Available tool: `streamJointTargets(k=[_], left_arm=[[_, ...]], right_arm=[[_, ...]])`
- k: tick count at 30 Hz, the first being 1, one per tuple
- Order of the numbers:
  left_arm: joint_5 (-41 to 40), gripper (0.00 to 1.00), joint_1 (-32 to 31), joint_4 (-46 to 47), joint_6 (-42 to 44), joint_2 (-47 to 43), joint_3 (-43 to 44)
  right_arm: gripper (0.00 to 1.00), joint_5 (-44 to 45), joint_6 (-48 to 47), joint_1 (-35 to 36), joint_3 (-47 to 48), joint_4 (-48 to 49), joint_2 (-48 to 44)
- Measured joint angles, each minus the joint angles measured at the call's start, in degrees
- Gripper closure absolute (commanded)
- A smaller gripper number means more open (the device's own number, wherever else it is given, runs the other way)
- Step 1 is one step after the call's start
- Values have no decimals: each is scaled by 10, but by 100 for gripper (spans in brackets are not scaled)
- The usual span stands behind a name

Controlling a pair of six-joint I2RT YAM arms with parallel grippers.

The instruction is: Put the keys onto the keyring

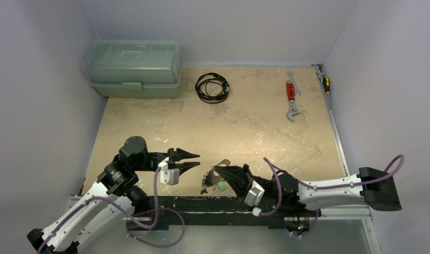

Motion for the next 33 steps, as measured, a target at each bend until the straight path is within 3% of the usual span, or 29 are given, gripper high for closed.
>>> streamJointTargets(k=[9, 15, 21, 28, 33], left_arm=[[13, 65, 0, 91, -26, -47, -38], [18, 64, 0, 146, -68, -15, -41], [-17, 66, 0, 201, -160, 10, -45], [-167, 67, 0, 225, -353, 61, -27], [-268, 73, 0, 186, -481, 137, 30]], right_arm=[[100, -116, 127, -81, -16, 32, -91], [100, -108, 159, -88, -16, 50, -95], [100, 49, 154, -88, -12, 61, -87], [100, 305, 127, -114, 51, 81, -40], [100, 409, 165, -180, 108, 23, -33]])
